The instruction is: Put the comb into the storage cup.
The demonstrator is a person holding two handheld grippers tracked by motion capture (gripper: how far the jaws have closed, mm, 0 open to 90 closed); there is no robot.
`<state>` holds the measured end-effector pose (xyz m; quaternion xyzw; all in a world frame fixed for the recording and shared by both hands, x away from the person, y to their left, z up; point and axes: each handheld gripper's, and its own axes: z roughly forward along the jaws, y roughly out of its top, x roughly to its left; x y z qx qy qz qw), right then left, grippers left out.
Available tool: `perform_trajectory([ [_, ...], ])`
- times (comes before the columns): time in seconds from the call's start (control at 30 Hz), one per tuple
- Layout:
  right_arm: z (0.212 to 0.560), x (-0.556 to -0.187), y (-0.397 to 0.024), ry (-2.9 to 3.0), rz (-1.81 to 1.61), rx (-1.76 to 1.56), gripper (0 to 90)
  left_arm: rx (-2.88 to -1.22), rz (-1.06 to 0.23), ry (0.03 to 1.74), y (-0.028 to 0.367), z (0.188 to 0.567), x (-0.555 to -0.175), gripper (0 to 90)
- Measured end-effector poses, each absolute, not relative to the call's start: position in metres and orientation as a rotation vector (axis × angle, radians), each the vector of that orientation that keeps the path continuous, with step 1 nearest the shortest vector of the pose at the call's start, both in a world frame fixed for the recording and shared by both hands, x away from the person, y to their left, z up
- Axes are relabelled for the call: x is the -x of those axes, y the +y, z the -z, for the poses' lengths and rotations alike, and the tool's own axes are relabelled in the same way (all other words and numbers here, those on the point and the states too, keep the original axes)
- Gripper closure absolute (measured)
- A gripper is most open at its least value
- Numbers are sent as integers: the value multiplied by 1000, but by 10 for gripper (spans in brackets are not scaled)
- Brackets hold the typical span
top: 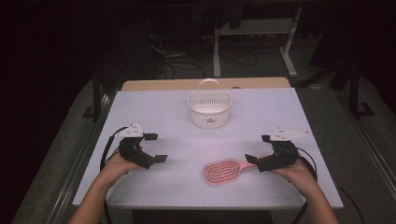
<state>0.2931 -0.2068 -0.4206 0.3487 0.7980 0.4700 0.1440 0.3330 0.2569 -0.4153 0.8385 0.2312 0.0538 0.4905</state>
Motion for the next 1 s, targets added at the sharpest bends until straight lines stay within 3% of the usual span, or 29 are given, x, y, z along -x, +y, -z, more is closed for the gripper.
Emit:
perform_trajectory([
  [0.63,421,-301,-205,2343,-1333,-995,7,-2046,-129,551,254,417,-332,0],
  [1.0,415,-311,-197,2374,-1261,-1001,57,-2049,-125,538,254,417,-330,0],
])
